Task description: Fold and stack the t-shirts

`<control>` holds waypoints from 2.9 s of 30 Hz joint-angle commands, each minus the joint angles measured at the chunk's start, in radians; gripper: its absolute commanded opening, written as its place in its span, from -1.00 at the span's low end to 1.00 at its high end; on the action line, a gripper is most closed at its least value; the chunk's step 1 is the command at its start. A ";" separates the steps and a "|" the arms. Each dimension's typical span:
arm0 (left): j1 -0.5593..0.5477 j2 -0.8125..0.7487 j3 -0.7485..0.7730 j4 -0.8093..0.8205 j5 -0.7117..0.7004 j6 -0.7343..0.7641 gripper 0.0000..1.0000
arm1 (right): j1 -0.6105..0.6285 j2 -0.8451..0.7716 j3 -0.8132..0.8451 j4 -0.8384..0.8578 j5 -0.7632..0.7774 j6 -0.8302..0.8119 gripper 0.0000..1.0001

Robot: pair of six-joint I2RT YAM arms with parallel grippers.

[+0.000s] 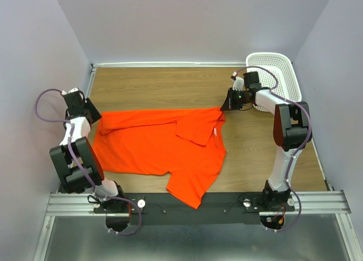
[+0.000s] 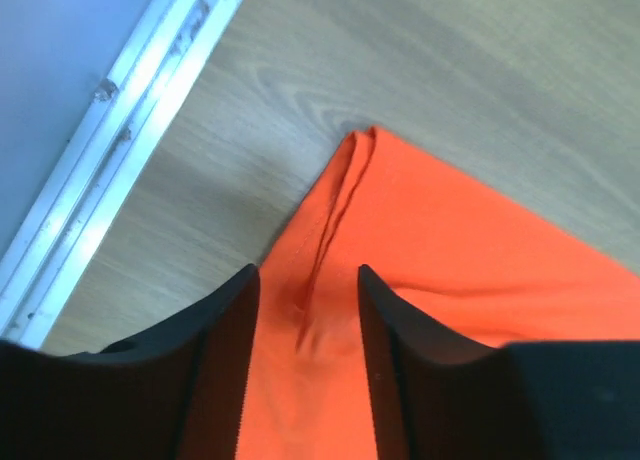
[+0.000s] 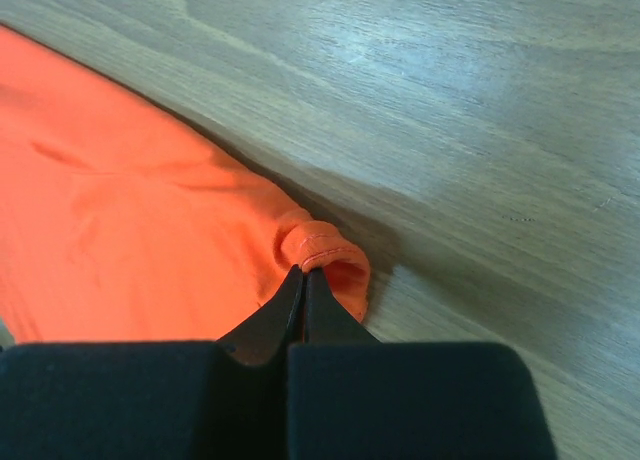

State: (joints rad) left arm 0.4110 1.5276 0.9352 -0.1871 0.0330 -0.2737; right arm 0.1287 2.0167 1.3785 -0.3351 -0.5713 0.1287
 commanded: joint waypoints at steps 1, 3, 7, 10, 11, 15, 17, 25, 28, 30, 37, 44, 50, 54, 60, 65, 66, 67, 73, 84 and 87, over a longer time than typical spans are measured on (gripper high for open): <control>0.000 -0.089 -0.021 0.058 0.010 0.007 0.17 | -0.012 0.010 0.008 -0.022 -0.033 -0.021 -0.96; 0.002 -0.067 -0.009 0.061 0.040 0.008 0.18 | -0.012 0.010 0.008 -0.024 -0.035 -0.021 -0.96; 0.002 0.023 0.034 0.074 0.111 0.043 0.22 | -0.012 0.016 0.010 -0.027 -0.039 -0.023 -0.95; 0.002 0.091 0.074 0.074 0.166 0.051 0.18 | -0.012 0.017 0.013 -0.028 -0.044 -0.023 -0.95; 0.000 0.129 0.086 0.080 0.168 0.053 0.16 | -0.012 0.019 0.014 -0.028 -0.045 -0.023 -0.95; -0.001 0.186 0.119 0.078 0.173 0.068 0.00 | -0.012 0.022 0.017 -0.030 -0.048 -0.024 -0.94; 0.000 0.201 0.132 0.077 0.182 0.077 -0.13 | -0.012 0.024 0.019 -0.031 -0.053 -0.026 -0.94; -0.003 0.250 0.146 0.063 0.171 0.085 -0.19 | -0.012 0.022 0.022 -0.033 -0.068 -0.023 -0.94; -0.003 0.264 0.151 0.060 0.166 0.087 -0.19 | -0.012 0.022 0.024 -0.035 -0.073 -0.021 -0.94; -0.003 0.273 0.157 0.055 0.162 0.087 -0.19 | -0.012 0.024 0.025 -0.035 -0.075 -0.021 -0.94; -0.012 0.304 0.168 0.041 0.159 0.093 -0.19 | -0.012 0.025 0.027 -0.036 -0.075 -0.018 -0.94; -0.017 0.322 0.172 0.035 0.169 0.096 -0.20 | -0.012 0.022 0.028 -0.036 -0.076 -0.017 -0.94; -0.020 0.338 0.185 0.029 0.166 0.097 -0.24 | -0.014 0.020 0.027 -0.036 -0.079 -0.017 -0.94; -0.026 0.342 0.191 0.029 0.171 0.097 -0.30 | -0.012 0.022 0.027 -0.036 -0.081 -0.015 -0.94; -0.029 0.345 0.197 0.028 0.174 0.093 -0.74 | -0.012 0.020 0.028 -0.036 -0.084 -0.014 -0.94; -0.029 0.307 0.220 0.021 0.168 0.077 -0.81 | -0.012 0.024 0.028 -0.038 -0.079 -0.017 -0.94; -0.031 0.302 0.234 0.015 0.166 0.074 -0.82 | -0.012 0.025 0.028 -0.038 -0.079 -0.017 -0.94; -0.031 0.301 0.240 0.011 0.163 0.074 -0.84 | -0.012 0.027 0.028 -0.038 -0.078 -0.018 -0.94; -0.031 0.316 0.286 -0.014 0.142 0.070 -0.86 | -0.012 0.019 0.027 -0.038 -0.061 -0.026 -0.94; -0.031 0.348 0.344 -0.006 0.202 0.054 -0.80 | -0.012 0.017 0.027 -0.039 -0.044 -0.040 -0.94; -0.031 0.359 0.359 -0.003 0.223 0.051 -0.74 | -0.012 0.019 0.028 -0.039 -0.050 -0.038 -0.94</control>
State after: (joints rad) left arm 0.3840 1.8668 1.2552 -0.2005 0.2119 -0.2111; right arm 0.1238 2.0178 1.3830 -0.3496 -0.6224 0.1043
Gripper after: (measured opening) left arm 0.124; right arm 0.031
